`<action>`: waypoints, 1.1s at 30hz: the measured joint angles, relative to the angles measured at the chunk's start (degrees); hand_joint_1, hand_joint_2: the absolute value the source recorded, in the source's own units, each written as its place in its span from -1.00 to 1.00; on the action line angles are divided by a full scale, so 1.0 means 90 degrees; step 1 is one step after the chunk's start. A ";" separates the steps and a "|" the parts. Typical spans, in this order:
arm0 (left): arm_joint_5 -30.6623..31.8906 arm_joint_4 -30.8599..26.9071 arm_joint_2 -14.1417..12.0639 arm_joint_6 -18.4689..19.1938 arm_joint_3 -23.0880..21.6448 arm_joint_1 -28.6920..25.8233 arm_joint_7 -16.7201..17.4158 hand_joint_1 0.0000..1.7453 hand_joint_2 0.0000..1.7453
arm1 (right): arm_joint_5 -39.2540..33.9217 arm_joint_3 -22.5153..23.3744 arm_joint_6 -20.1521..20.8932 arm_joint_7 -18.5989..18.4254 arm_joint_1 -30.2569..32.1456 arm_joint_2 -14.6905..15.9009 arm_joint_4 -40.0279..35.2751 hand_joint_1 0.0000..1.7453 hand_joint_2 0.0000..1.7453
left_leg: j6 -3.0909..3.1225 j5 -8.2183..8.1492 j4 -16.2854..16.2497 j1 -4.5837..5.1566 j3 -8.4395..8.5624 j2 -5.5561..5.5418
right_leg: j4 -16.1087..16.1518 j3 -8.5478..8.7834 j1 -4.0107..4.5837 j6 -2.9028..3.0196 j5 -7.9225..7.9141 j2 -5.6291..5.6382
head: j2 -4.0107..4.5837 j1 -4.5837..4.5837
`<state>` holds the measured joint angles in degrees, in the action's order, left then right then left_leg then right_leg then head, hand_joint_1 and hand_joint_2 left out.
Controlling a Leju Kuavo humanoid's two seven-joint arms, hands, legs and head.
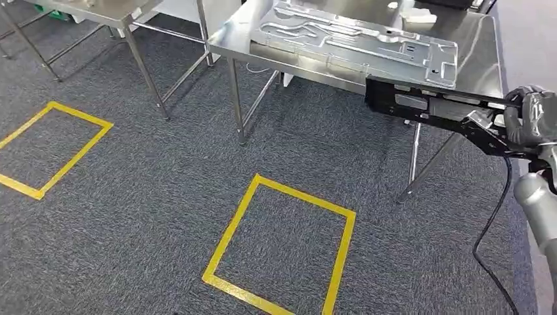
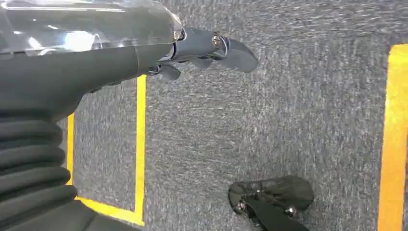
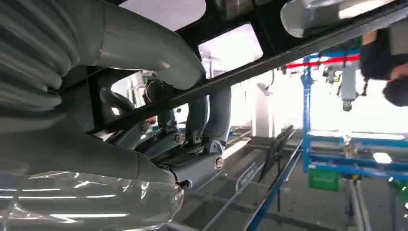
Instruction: Take the parts from the cabinet and place them on the table.
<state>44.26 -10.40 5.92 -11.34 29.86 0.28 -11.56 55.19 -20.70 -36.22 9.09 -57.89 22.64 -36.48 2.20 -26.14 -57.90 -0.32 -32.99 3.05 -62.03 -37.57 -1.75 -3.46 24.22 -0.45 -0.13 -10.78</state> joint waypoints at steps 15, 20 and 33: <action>0.0005 0.0007 -0.0002 0.0010 0.0000 -0.0011 -0.0029 -1.00 1.00 | 0.0044 -0.0032 -0.0136 -0.0034 0.0007 -0.0017 0.0066 1.00 1.00 | -0.0195 -0.0066 -0.0762 0.0008 -0.0454 -0.0284 | 0.0458 0.0289 0.0107 0.0361 0.0033 0.0164 | 0.0000 0.0000; 0.0002 0.0015 0.0005 0.0012 0.0000 -0.0007 -0.0041 -1.00 1.00 | 0.0046 -0.0034 -0.0162 -0.0039 0.0041 -0.0017 0.0078 1.00 1.00 | -0.0139 0.0073 -0.0079 0.0038 -0.0172 -0.0360 | 0.0393 0.0225 0.0126 0.0314 0.0053 0.0214 | 0.0000 0.0002; 0.0015 0.0015 -0.0002 0.0005 0.0007 0.0006 -0.0068 -1.00 1.00 | 0.0046 -0.0041 -0.0114 -0.0134 0.0079 -0.0017 0.0080 1.00 1.00 | 0.0010 0.0081 -0.0129 0.0122 -0.0205 -0.0367 | 0.0514 0.0240 0.0041 0.0134 -0.0042 0.0212 | 0.0000 -0.0002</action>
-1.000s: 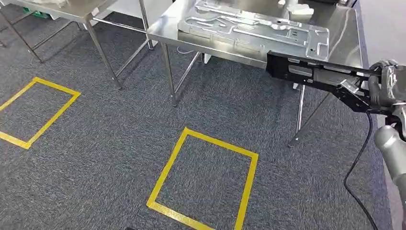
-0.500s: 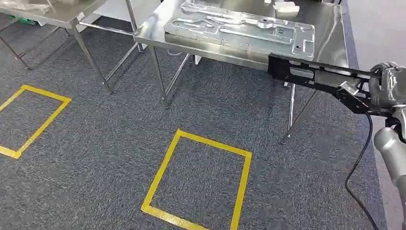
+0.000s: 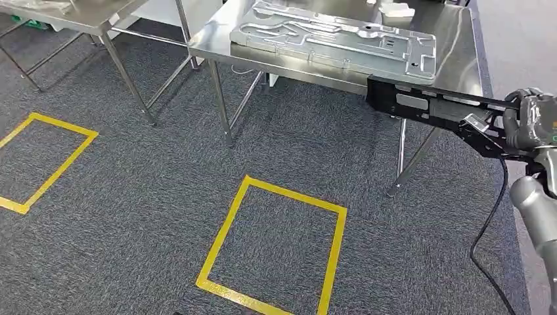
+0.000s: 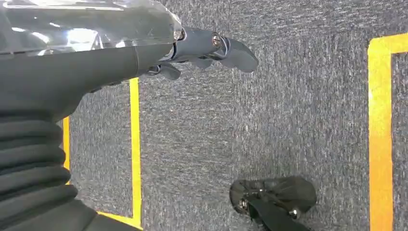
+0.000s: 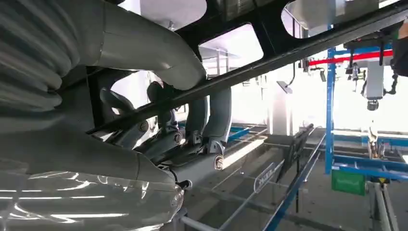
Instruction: Take the parts from the cabinet and place them on the table.
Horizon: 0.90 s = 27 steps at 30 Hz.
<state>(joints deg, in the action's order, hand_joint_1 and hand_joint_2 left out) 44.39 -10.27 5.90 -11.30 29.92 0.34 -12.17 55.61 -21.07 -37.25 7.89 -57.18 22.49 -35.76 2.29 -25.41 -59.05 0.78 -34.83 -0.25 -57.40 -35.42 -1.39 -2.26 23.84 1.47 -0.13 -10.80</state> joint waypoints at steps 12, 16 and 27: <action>-0.0076 0.0000 0.0039 0.0139 0.0012 0.0013 -0.0056 -1.00 1.00 | 0.0000 0.0027 0.0187 0.0017 0.0149 0.0119 -0.0085 1.00 1.00 | -0.0190 -0.0004 0.0081 -0.0269 0.0121 0.0270 | -0.0209 -0.0021 -0.0227 -0.0330 -0.0007 -0.0255 | 0.0000 0.0002; -0.0289 0.0000 0.0002 0.0423 0.0156 0.0034 -0.0148 -1.00 1.00 | 0.0119 0.0019 0.0211 -0.0063 0.0133 0.0119 -0.0097 1.00 1.00 | -0.0408 -0.0194 0.0081 -0.0230 0.0105 0.0280 | -0.0208 -0.0052 -0.0095 -0.0009 0.0240 -0.0180 | 0.0002 0.0002; -0.0231 0.0000 0.0000 0.0228 0.0313 -0.0017 0.0005 -1.00 1.00 | 0.0208 -0.0015 0.0282 -0.0211 0.0102 0.0141 -0.0367 1.00 1.00 | 0.0024 0.0552 -0.0566 0.0003 -0.0843 0.0020 | -0.0192 0.0780 0.0241 0.0359 0.0769 0.0057 | 0.0000 -0.0010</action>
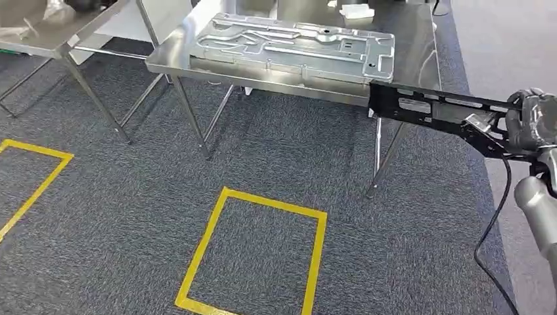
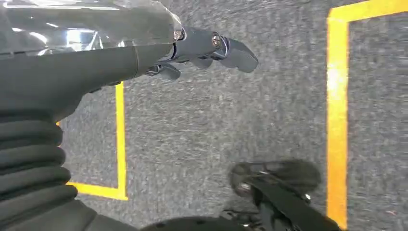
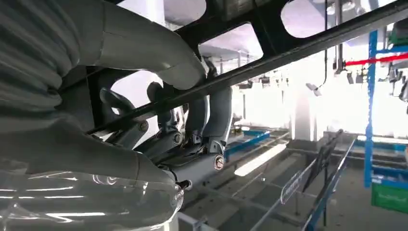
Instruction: Take the parts from the cabinet and place them on the table.
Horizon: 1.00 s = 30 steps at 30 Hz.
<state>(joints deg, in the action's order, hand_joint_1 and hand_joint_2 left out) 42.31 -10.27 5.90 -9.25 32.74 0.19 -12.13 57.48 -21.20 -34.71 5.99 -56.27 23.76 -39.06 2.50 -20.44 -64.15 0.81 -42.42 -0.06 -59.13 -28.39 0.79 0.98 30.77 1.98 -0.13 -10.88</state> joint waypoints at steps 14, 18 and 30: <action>0.0085 0.0007 0.0061 -0.0041 0.0007 0.0108 -0.0039 -1.00 1.00 | 0.0547 -0.0156 0.0685 -0.0151 -0.0328 0.0119 0.0120 1.00 1.00 | -0.0065 -0.0282 0.0849 -0.0183 0.0880 -0.0052 | -0.0844 -0.1030 -0.0386 -0.0598 -0.0236 -0.0181 | 0.0000 0.0029; 0.0102 0.0007 0.0044 -0.0046 0.0015 0.0133 -0.0066 -1.00 1.00 | 0.1089 -0.0447 0.1176 -0.0474 -0.1110 -0.0027 0.0525 1.00 1.00 | -0.0262 -0.0509 0.0511 -0.0158 0.0711 -0.0051 | -0.0088 -0.0855 -0.0412 -0.0464 -0.0567 -0.0216 | 0.0000 0.0029; 0.0214 0.0007 0.0046 -0.0102 0.0117 0.0153 -0.0005 -1.00 1.00 | 0.1780 -0.1333 0.2407 -0.0772 -0.3174 -0.0884 0.1526 1.00 1.00 | -0.0190 -0.0449 0.0643 -0.0162 0.0784 -0.0033 | -0.0093 -0.0912 -0.0376 -0.0313 -0.0558 -0.0137 | 0.0000 0.0017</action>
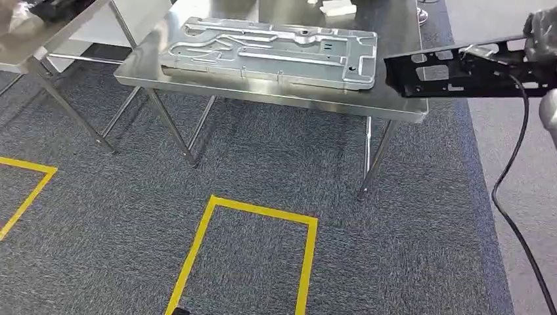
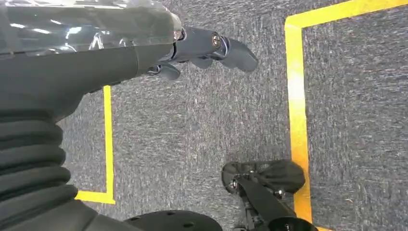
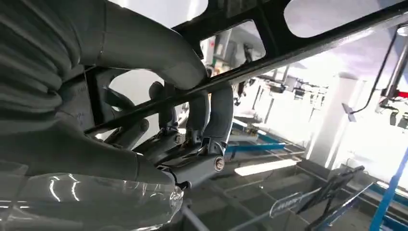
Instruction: Take the parts from the cabinet and place them on the table.
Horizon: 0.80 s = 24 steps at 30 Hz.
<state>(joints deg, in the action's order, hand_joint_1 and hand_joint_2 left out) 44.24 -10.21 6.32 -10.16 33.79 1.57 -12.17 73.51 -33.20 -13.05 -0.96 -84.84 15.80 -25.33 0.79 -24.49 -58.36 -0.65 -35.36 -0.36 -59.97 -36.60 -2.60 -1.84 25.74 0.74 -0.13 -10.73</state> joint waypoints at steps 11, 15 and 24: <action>0.0000 0.0000 0.0039 -0.0049 0.0019 0.0041 0.0046 -1.00 1.00 | -0.0063 -0.0218 0.0192 0.0168 -0.0755 -0.0269 0.0359 1.00 1.00 | -0.0186 -0.0021 -0.0033 -0.0006 -0.0007 0.0002 | 0.0021 0.0046 0.0025 -0.0019 -0.0012 -0.0030 | 0.0000 0.0000; 0.0007 0.0000 0.0070 -0.0051 0.0022 0.0047 0.0082 -1.00 1.00 | -0.0068 -0.0245 0.0155 0.0168 -0.0824 -0.0269 0.0444 1.00 1.00 | -0.0184 -0.0020 -0.0039 -0.0005 -0.0006 0.0002 | 0.0059 0.0068 0.0023 -0.0058 -0.0038 -0.0027 | 0.0000 0.0000; -0.0146 -0.0002 0.0046 0.0228 0.0175 0.0090 0.0119 -1.00 1.00 | 0.0007 -0.0412 0.0094 0.0138 -0.0846 -0.0301 0.0614 1.00 1.00 | 0.0015 -0.0106 0.0138 0.0037 0.0046 0.0017 | -0.0017 0.0095 0.0003 -0.0219 -0.0295 -0.0039 | 0.0000 0.0003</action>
<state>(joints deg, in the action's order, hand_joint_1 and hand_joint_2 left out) 42.93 -10.23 6.73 -8.11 35.36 2.37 -11.10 73.57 -36.91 -12.20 0.28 -92.44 13.09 -19.80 0.93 -25.44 -57.12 -0.32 -34.95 -0.21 -60.12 -35.74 -2.57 -3.81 23.09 0.39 -0.13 -10.71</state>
